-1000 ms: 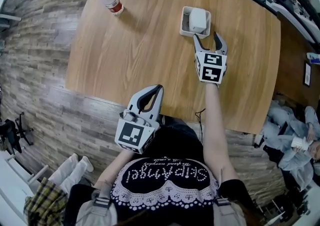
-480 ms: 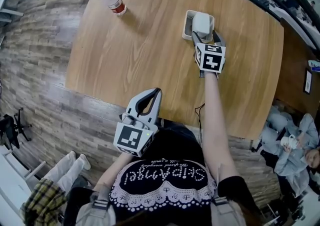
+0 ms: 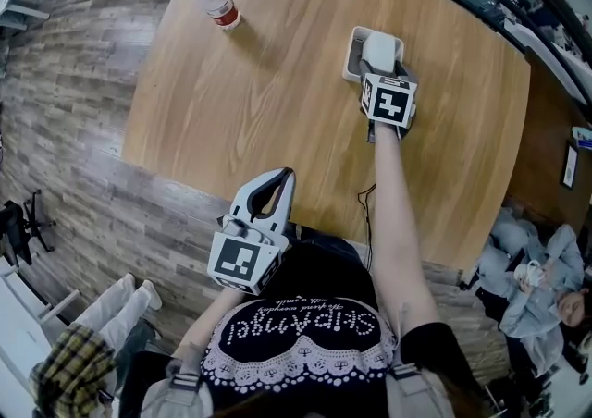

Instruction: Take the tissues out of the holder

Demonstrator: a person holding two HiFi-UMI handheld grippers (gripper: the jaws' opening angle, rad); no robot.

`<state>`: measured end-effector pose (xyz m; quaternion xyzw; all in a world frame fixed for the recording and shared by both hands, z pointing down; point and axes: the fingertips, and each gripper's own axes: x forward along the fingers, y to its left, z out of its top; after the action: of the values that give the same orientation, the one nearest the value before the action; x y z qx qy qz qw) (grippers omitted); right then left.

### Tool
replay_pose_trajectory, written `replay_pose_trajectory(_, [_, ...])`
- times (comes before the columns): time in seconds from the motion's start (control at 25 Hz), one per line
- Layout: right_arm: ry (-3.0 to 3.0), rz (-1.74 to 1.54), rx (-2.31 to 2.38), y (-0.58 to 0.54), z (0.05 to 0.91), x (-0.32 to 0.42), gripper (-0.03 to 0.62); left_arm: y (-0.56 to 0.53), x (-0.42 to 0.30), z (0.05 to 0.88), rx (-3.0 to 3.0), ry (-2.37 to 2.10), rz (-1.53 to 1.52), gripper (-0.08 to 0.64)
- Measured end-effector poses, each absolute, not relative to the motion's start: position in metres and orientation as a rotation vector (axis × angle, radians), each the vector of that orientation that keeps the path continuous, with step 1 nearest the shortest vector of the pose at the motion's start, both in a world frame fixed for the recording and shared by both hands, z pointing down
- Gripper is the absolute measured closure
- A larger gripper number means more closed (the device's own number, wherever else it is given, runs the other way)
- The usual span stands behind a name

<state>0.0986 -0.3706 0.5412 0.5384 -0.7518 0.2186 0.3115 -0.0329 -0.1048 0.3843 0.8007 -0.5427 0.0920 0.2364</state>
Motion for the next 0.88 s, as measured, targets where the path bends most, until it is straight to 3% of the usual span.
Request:
replay_pose_trajectory(0.52, [-1.950,0.569,1.416,-0.378,0.557,0.097,0.270,-0.106,-0.036,0.386,2.173,-1.502,0.249,0.554])
replay_pose_trajectory(0.88, [-1.978,0.510,1.382,-0.376,0.553,0.096,0.308,-0.105,-0.036,0.385,2.175,-1.502,0.244,0.554])
